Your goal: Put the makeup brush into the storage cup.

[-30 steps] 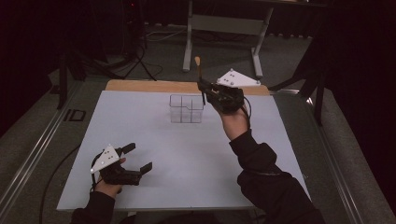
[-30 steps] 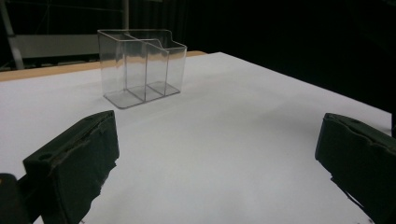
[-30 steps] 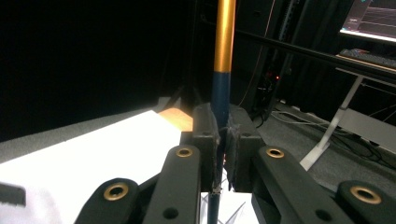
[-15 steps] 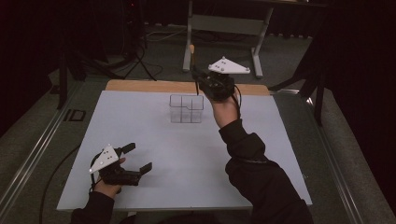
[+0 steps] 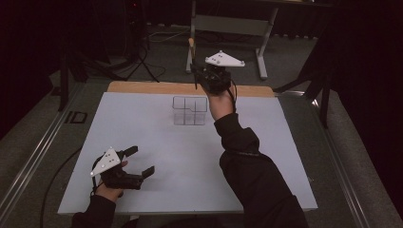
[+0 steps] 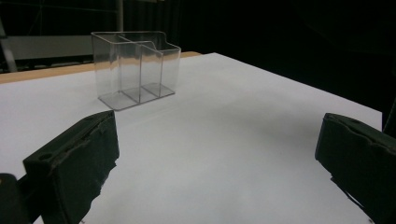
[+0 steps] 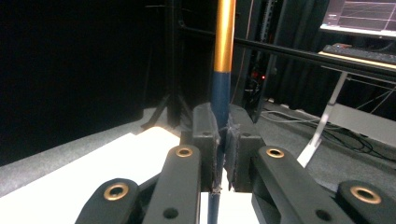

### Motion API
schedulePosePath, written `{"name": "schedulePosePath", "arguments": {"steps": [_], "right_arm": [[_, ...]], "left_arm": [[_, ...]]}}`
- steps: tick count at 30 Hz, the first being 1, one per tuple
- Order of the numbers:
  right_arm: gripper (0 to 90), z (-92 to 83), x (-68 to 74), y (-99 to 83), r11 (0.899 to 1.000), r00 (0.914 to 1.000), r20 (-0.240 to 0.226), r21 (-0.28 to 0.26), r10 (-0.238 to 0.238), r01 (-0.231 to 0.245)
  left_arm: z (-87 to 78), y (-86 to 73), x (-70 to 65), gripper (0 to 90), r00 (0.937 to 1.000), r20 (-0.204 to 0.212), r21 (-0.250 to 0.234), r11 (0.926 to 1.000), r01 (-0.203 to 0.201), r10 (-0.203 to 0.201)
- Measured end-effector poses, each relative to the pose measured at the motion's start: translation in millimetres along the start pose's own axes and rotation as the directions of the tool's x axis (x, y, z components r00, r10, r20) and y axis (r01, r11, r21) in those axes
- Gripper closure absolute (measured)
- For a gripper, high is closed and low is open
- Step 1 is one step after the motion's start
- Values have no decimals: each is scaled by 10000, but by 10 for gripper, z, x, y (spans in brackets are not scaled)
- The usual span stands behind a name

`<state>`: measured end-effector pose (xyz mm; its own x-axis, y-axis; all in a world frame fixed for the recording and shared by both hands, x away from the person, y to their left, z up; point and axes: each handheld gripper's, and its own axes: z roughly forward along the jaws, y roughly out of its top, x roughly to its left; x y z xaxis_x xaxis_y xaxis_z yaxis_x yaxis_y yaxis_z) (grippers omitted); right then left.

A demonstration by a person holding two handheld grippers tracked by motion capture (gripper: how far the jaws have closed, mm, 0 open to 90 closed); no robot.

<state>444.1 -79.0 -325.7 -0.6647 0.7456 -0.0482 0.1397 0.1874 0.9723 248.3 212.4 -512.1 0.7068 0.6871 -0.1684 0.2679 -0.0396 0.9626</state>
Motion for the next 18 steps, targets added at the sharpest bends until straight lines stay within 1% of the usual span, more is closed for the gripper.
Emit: {"name": "schedulePosePath", "arguments": {"steps": [1, 2, 6, 8, 11, 12, 13, 14, 16, 17, 18], "right_arm": [[836, 0, 0, 0, 10000, 10000, 0, 0, 0, 0], [836, 41, -5, -5, 10000, 10000, -10, -2, 7, -7], [836, 96, -19, -10, 9999, 10000, -7, -79, 71, -72], [836, 162, -31, -16, 9999, 9999, 39, -40, 122, -122], [836, 183, -36, -21, 9999, 9999, 69, -28, 119, -118], [836, 260, -46, -52, 9999, 9998, 132, 30, 148, -148], [836, 260, -46, -52, 9999, 9998, 132, 30, 148, -148], [836, 306, -60, -82, 9994, 9993, 139, 18, 333, -333], [836, 306, -60, -82, 9994, 9993, 139, 18, 333, -333], [836, 392, -62, -142, 9992, 9991, 191, 97, 386, -387], [836, 392, -62, -142, 9992, 9991, 191, 97, 386, -387]], "left_arm": [[0, 0, 0, 0, 10000, 0, 0, 10000, 0, 0], [-3, 0, 0, 0, 10000, -23, 37, 10000, -54, 54], [-4, -2, 3, 0, 10000, 16, 18, 10000, 5, -5], [-9, 0, 4, 0, 10000, 3, 3, 10000, -34, 34], [-20, 3, 4, 0, 10000, -8, -16, 10000, -65, 65], [-21, 3, 6, 0, 10000, 21, -9, 10000, -68, 68], [-25, 2, 8, 0, 10000, 30, -32, 10000, -63, 63], [-26, 2, 10, 0, 10000, 15, -33, 10000, -56, 56], [-26, 2, 11, 0, 10000, 23, -26, 10000, -45, 45], [-27, 1, 13, 0, 10000, 27, -56, 10000, -26, 27], [-27, 0, 13, 0, 10000, 41, -31, 10000, -33, 33]]}}
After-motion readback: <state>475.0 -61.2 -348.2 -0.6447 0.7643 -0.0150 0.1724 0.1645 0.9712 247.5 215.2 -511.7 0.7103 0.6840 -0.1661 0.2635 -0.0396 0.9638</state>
